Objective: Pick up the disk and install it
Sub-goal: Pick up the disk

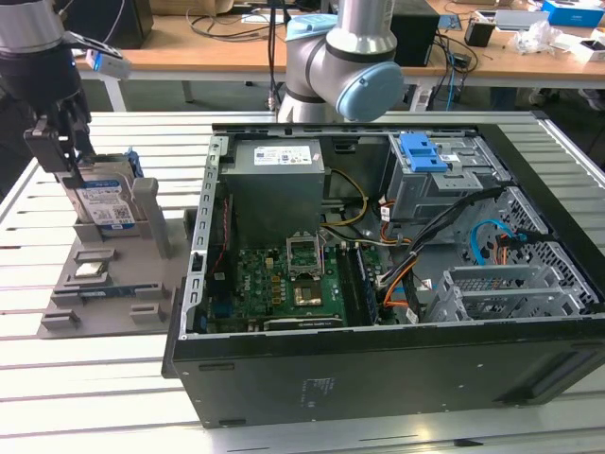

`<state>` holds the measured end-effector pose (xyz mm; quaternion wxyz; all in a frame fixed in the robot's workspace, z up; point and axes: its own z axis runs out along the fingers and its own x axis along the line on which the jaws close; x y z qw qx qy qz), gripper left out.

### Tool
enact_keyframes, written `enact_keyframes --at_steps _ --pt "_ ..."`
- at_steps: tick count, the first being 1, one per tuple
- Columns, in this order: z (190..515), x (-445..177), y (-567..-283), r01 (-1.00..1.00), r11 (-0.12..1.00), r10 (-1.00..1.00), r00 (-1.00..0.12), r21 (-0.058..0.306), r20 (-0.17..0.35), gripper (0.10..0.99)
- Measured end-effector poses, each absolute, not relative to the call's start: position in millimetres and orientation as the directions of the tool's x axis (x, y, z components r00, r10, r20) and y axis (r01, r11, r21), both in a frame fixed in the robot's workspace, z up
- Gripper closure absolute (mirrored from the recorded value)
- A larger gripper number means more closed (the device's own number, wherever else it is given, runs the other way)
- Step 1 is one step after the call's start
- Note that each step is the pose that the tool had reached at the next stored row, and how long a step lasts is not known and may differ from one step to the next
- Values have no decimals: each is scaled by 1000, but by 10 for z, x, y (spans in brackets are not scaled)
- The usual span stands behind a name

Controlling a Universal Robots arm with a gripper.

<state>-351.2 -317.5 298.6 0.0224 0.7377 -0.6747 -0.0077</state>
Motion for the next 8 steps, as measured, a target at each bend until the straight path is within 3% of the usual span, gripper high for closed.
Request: enact_keyframes --at_steps 8 --pt "2903 -3482 -3175 -996 -81 -996 82 43 19 365"
